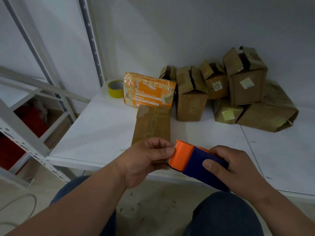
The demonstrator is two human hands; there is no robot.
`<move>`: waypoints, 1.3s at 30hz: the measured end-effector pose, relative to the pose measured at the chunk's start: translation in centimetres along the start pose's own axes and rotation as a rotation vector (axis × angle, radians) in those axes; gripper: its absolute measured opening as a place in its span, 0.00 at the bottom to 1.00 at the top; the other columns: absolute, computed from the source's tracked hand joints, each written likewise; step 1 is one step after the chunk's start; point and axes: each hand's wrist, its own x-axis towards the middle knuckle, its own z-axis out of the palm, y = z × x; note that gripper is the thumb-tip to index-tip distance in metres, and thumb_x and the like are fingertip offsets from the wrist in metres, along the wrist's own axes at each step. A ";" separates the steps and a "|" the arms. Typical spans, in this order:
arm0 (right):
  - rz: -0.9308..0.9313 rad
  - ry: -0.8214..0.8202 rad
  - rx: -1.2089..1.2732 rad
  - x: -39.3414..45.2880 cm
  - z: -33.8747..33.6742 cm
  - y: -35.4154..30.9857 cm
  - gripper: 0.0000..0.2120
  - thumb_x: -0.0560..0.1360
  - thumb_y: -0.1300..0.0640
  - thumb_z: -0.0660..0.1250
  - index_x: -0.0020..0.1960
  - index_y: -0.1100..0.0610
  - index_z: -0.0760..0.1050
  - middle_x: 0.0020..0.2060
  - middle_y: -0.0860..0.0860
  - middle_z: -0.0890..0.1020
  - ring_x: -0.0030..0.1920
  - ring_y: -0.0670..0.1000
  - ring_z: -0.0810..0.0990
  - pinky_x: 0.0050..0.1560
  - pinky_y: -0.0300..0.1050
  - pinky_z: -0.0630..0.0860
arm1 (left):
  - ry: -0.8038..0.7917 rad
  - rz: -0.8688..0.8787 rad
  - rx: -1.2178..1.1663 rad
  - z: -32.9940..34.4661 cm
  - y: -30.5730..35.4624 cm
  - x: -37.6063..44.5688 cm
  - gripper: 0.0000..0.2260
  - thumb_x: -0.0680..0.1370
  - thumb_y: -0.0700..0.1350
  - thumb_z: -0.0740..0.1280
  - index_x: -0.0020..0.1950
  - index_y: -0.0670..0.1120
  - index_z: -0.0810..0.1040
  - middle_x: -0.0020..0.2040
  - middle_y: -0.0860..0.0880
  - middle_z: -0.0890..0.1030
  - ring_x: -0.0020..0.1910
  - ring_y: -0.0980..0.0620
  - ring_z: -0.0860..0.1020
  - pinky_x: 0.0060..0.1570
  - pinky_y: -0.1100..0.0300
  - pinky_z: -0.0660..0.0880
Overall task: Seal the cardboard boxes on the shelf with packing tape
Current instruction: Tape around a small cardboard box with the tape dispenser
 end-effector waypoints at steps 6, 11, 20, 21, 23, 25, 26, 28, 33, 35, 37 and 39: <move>0.020 -0.022 0.090 0.2 0.3 -0.4 0.18 0.67 0.31 0.62 0.40 0.45 0.77 0.33 0.43 0.81 0.32 0.44 0.80 0.29 0.30 0.70 | -0.038 -0.057 -0.173 -0.3 0.1 -0.3 0.02 0.71 0.43 0.70 0.41 0.46 0.82 0.42 0.46 0.82 0.42 0.50 0.80 0.48 0.56 0.77; 0.016 -0.047 0.098 0.4 0.5 -0.2 0.18 0.67 0.34 0.62 0.41 0.47 0.78 0.33 0.44 0.82 0.33 0.46 0.80 0.30 0.31 0.71 | -0.032 -0.095 -0.230 -0.3 -0.2 -0.1 0.02 0.70 0.43 0.70 0.40 0.46 0.79 0.42 0.44 0.78 0.41 0.49 0.76 0.47 0.55 0.74; 0.052 -0.055 0.119 0.4 0.7 0.5 0.18 0.67 0.33 0.62 0.41 0.46 0.78 0.35 0.47 0.83 0.33 0.47 0.81 0.30 0.34 0.72 | 0.030 -0.090 -0.177 0.1 -0.3 0.4 0.04 0.73 0.42 0.68 0.43 0.42 0.79 0.40 0.45 0.81 0.39 0.50 0.79 0.44 0.57 0.78; 0.055 -0.059 0.119 0.4 0.7 0.6 0.18 0.67 0.33 0.62 0.41 0.47 0.78 0.35 0.47 0.83 0.33 0.47 0.81 0.30 0.34 0.72 | 0.042 -0.095 -0.159 0.1 -0.3 0.5 0.04 0.75 0.42 0.67 0.44 0.42 0.79 0.40 0.44 0.81 0.39 0.49 0.79 0.45 0.57 0.78; 0.058 -0.066 0.120 0.4 0.7 0.8 0.21 0.66 0.33 0.62 0.43 0.50 0.79 0.35 0.47 0.83 0.33 0.47 0.81 0.30 0.33 0.72 | 0.062 -0.115 -0.137 0.1 -0.2 0.5 0.06 0.79 0.40 0.64 0.46 0.41 0.79 0.42 0.43 0.81 0.41 0.49 0.79 0.46 0.56 0.79; 0.056 -0.068 0.125 0.4 0.6 0.8 0.22 0.66 0.33 0.62 0.43 0.50 0.79 0.35 0.47 0.83 0.33 0.47 0.81 0.30 0.33 0.72 | 0.075 -0.146 -0.147 0.1 -0.1 0.5 0.08 0.81 0.40 0.61 0.50 0.40 0.79 0.44 0.42 0.81 0.42 0.48 0.79 0.46 0.55 0.79; 0.053 -0.073 0.125 0.4 0.6 0.8 0.22 0.66 0.33 0.62 0.43 0.50 0.79 0.35 0.47 0.83 0.33 0.47 0.81 0.30 0.33 0.72 | 0.085 -0.160 -0.156 0.1 0.1 0.5 0.08 0.81 0.41 0.61 0.51 0.40 0.79 0.45 0.41 0.81 0.43 0.47 0.79 0.45 0.55 0.79; 0.049 -0.084 0.110 0.6 0.5 1.0 0.24 0.66 0.32 0.62 0.43 0.51 0.79 0.36 0.48 0.83 0.34 0.47 0.81 0.31 0.36 0.73 | 0.097 -0.193 -0.180 0.1 0.2 0.5 0.11 0.79 0.47 0.62 0.50 0.41 0.80 0.46 0.41 0.80 0.44 0.45 0.79 0.46 0.53 0.78; 0.027 -0.113 0.048 1.1 0.1 0.9 0.29 0.65 0.25 0.60 0.44 0.50 0.79 0.37 0.45 0.83 0.35 0.45 0.81 0.31 0.35 0.74 | 0.096 -0.217 -0.112 0.0 0.4 0.4 0.14 0.72 0.53 0.69 0.48 0.43 0.79 0.43 0.44 0.81 0.41 0.48 0.80 0.44 0.55 0.78; 0.029 -0.135 0.012 1.4 0.0 0.7 0.22 0.67 0.30 0.62 0.44 0.48 0.78 0.38 0.42 0.82 0.36 0.44 0.81 0.32 0.34 0.74 | 0.152 -0.195 -0.025 0.1 0.3 0.6 0.05 0.77 0.43 0.68 0.49 0.42 0.79 0.42 0.44 0.82 0.41 0.48 0.80 0.45 0.55 0.78; 0.028 -0.166 -0.010 1.6 0.0 0.6 0.21 0.67 0.31 0.62 0.44 0.47 0.78 0.38 0.40 0.82 0.36 0.43 0.81 0.33 0.33 0.74 | 0.232 -0.177 0.065 0.1 0.1 0.7 0.05 0.79 0.36 0.65 0.50 0.40 0.80 0.42 0.42 0.83 0.41 0.47 0.81 0.45 0.54 0.79; 0.028 -0.189 -0.025 1.8 0.0 0.6 0.23 0.66 0.29 0.59 0.45 0.46 0.77 0.39 0.39 0.82 0.36 0.42 0.81 0.33 0.34 0.74 | 0.297 -0.124 0.159 0.1 0.2 0.6 0.05 0.79 0.35 0.65 0.51 0.37 0.80 0.44 0.39 0.84 0.42 0.46 0.82 0.45 0.54 0.81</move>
